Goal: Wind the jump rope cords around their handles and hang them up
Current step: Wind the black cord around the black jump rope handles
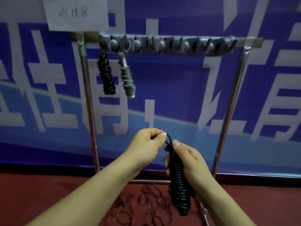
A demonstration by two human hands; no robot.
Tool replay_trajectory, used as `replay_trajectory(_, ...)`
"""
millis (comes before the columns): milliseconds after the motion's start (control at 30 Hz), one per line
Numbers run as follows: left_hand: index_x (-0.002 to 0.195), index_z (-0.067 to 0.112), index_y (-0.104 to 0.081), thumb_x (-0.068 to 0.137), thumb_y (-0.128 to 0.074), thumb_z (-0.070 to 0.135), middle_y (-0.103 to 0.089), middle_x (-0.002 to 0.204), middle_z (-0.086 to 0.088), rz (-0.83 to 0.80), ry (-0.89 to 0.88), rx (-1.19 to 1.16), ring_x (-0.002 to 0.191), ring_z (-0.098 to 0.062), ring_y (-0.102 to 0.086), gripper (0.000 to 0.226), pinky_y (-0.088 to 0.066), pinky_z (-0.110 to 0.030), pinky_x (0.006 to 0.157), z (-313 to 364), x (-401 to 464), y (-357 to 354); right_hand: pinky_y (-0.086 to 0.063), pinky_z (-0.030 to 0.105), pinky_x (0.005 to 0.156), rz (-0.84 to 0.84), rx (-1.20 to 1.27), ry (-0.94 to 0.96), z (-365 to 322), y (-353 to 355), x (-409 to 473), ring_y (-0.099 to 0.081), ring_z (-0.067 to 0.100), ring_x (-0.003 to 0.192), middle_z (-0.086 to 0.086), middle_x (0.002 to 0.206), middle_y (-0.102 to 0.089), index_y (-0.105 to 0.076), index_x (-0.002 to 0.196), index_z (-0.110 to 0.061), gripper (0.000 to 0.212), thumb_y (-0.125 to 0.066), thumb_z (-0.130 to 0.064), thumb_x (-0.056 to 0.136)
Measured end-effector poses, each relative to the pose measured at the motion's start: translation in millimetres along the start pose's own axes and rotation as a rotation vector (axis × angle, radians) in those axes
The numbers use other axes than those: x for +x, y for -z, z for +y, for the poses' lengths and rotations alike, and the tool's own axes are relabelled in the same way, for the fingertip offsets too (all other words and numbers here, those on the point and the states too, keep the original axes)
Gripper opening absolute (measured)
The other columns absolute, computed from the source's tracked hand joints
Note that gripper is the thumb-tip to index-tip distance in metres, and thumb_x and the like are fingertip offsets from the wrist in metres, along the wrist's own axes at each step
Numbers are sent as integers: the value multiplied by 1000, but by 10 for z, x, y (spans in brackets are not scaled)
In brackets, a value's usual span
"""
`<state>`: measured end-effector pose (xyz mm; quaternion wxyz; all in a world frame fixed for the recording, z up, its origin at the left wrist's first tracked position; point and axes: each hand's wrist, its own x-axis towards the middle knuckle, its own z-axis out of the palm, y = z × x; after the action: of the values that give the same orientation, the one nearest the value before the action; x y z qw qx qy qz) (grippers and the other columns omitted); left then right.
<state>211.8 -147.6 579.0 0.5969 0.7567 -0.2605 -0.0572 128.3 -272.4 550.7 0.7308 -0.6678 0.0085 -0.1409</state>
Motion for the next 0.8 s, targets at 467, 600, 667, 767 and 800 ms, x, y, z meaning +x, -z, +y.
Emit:
replay_trajectory(467,86,18,-70,97,-65,30,-66,82,-1,167,-163,-76,83,-17,-61,17,-50,-33,81,1279,942,210,-59,46,65,101,-44,73,-1352,177,899,-67,29,68,16,79,-71,-65,103,-2,42,-56,-43,98)
replay_trajectory(600,92,16,-71,94,-70,30,-68,81,3,222,-164,-74,70,-11,-59,14,-47,-26,65,1473,1144,445,-58,57,69,127,-9,101,-1566,-11,1200,-62,31,64,20,77,-68,-62,97,-2,39,-54,-40,101)
replay_trajectory(667,94,19,-70,96,-67,24,-68,82,4,218,-121,-132,65,-10,-56,6,-45,-25,61,1536,1190,537,-55,64,84,137,-17,128,-1614,-112,1353,-64,32,71,21,83,-70,-64,96,-4,40,-54,-42,100)
replay_trajectory(767,98,24,-69,98,-61,13,-68,80,4,205,-71,-243,64,-10,-57,14,-47,-26,61,1568,1234,636,-53,65,85,152,-3,156,-1701,-259,1519,-62,31,77,19,89,-67,-66,97,-5,41,-53,-44,100)
replay_trajectory(800,100,25,-70,99,-60,11,-67,79,4,197,-59,-286,63,-10,-57,17,-48,-26,60,1562,1244,664,-54,65,84,149,2,162,-1722,-296,1560,-61,30,75,17,86,-66,-66,95,-5,40,-53,-42,101)
